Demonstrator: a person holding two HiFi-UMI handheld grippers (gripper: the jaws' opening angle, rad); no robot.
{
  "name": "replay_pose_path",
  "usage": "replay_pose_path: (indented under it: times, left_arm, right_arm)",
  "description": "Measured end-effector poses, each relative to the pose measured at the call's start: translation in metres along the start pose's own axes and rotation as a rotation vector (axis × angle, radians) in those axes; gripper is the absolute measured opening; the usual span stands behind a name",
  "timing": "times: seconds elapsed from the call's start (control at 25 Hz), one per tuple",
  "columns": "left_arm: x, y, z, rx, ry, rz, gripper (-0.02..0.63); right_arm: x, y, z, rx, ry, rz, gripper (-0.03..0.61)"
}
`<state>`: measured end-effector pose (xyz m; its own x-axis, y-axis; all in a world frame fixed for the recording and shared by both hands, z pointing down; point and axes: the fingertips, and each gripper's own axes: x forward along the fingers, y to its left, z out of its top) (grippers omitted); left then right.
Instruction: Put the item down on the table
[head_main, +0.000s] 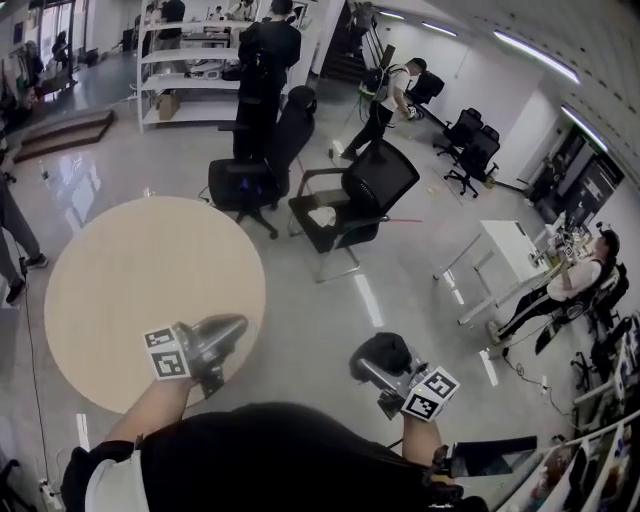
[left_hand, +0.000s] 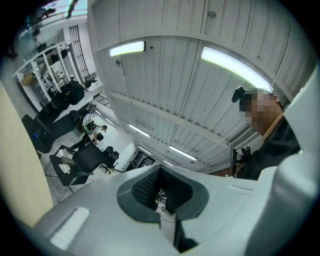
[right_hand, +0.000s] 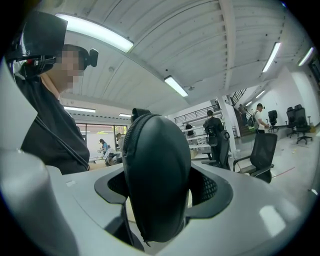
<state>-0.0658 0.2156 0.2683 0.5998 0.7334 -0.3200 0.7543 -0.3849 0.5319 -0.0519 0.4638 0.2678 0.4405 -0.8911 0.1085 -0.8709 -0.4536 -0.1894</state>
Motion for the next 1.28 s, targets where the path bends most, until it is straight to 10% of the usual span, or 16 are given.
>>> replay_pose_path:
  times: [0.44,1.0,1.28]
  left_arm:
    - [0.047,0.108,0.023,0.036,-0.053,0.193,-0.006]
    - [0.231,0.198,0.024,0.094,-0.174,0.402,-0.006]
    - [0.257,0.231,0.028,0.081,-0.181,0.487,-0.006]
  right_arm:
    - [0.088,-0.145,0.006,0.057,0.010,0.157,0.337]
    - [0.151,-0.385,0.051,0.066,0.026,0.446,0.337]
    - [0.179,-0.432,0.053,0.096,0.042,0.513,0.337]
